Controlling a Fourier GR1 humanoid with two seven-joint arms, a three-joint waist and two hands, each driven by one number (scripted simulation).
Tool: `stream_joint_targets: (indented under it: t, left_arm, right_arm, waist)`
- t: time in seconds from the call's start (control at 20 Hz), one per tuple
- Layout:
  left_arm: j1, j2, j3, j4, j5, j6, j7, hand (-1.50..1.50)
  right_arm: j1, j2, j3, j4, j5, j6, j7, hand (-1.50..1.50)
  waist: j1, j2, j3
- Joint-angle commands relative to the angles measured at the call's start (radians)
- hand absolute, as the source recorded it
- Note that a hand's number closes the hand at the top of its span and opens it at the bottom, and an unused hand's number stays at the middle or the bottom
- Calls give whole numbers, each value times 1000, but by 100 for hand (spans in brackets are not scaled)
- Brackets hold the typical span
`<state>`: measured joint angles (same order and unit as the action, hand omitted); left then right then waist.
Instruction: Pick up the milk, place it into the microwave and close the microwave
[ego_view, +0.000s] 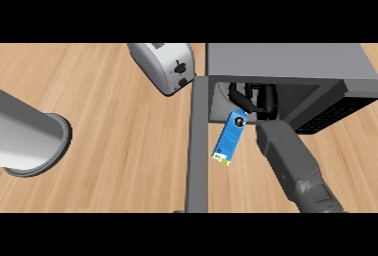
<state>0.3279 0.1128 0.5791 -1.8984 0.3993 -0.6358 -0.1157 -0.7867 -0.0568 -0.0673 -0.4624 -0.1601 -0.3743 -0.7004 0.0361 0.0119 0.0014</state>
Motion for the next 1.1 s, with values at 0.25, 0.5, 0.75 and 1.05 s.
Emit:
stream_joint_targets:
  t: [0.25, 0.5, 0.75, 1.05]
  left_arm:
    - [33, -1, 27, 32, 15, -57, -50, -150]
    - [-43, 27, 8, 73, 22, -25, -4, -150]
    - [-100, 49, -3, 71, 6, -5, 11, -150]
    - [-46, 39, 7, 73, -10, -55, -38, -150]
  right_arm:
    - [-177, -28, -11, 218, 85, -150, -70, 150]
    - [-216, -17, 54, 287, 189, -366, -93, 150]
    - [-278, -69, 54, 344, 214, -442, -37, 150]
    - [-273, -111, -2, 354, 177, -478, -14, 150]
  waist:
    - [27, 6, -1]
    - [34, 15, -1]
    - [43, 26, 0]
    - [63, 26, 1]
